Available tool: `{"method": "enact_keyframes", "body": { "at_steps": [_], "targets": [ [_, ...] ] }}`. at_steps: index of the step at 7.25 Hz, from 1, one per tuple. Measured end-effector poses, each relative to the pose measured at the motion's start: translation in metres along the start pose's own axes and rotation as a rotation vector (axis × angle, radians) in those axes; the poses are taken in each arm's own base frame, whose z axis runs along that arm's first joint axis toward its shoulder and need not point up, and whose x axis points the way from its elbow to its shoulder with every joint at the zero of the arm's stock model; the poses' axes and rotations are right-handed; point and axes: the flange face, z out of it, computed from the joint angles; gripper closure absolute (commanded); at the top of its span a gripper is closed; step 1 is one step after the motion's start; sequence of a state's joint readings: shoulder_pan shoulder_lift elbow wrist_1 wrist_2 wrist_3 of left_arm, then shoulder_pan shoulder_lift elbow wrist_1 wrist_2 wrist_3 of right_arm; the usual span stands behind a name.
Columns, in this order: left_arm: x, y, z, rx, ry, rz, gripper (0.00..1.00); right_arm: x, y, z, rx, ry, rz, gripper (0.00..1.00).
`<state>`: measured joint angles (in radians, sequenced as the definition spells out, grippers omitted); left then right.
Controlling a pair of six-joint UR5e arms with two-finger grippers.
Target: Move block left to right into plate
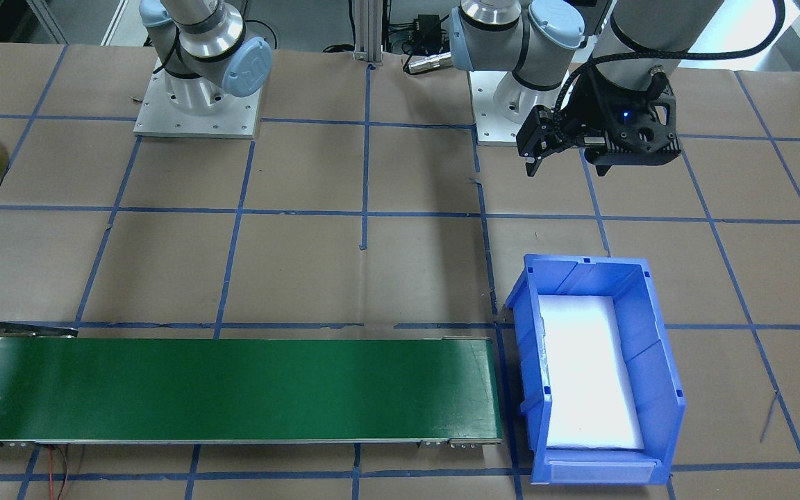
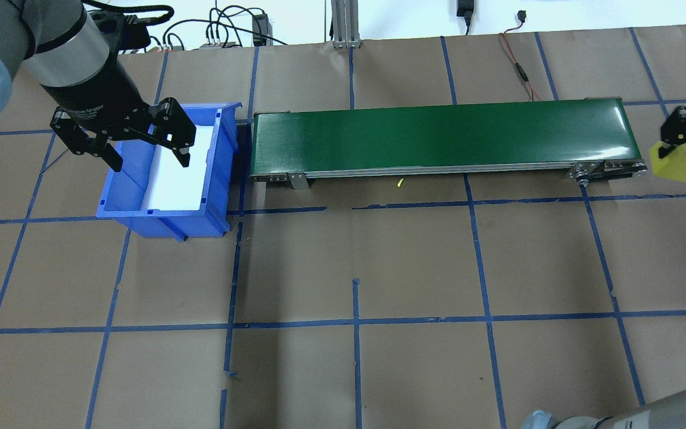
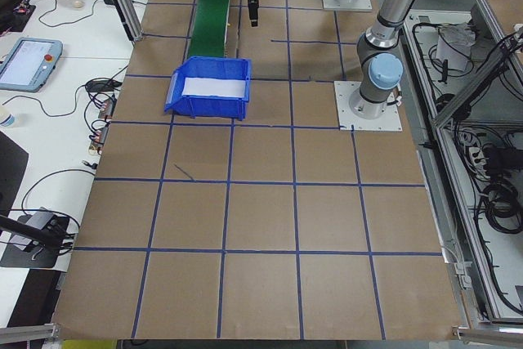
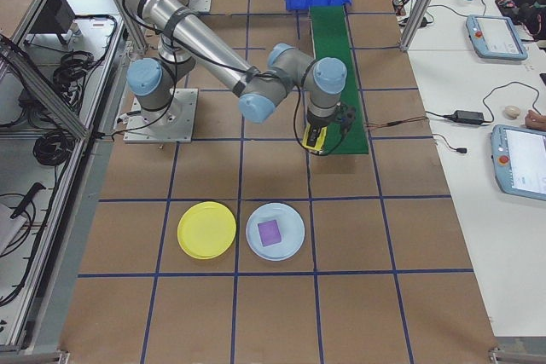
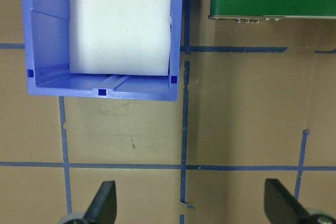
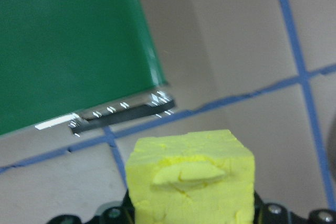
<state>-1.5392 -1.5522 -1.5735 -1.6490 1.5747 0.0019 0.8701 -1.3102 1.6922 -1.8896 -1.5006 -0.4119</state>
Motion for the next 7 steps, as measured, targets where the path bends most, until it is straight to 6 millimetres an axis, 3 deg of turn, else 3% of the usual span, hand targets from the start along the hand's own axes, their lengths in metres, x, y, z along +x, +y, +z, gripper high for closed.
{"method": "enact_keyframes", "body": {
  "at_steps": [2, 4, 6, 7],
  "targets": [
    [0.0, 0.0, -0.001, 0.002, 0.0, 0.0, 0.0, 0.125, 0.061, 0.01, -0.016, -0.03, -0.102, 0.72],
    [-0.001, 0.0, -0.001, 0.003, -0.001, 0.0, 0.0, 0.218, 0.123, 0.023, 0.007, -0.028, -0.215, 0.71],
    [-0.003, -0.001, -0.001, 0.001, 0.0, -0.005, 0.0, 0.274, 0.187, 0.056, 0.03, 0.005, -0.3, 0.68],
    [-0.004, -0.001, -0.001, 0.0, 0.0, -0.006, 0.0, 0.29, 0.212, 0.074, 0.038, 0.017, -0.302, 0.51]
  ]
}}
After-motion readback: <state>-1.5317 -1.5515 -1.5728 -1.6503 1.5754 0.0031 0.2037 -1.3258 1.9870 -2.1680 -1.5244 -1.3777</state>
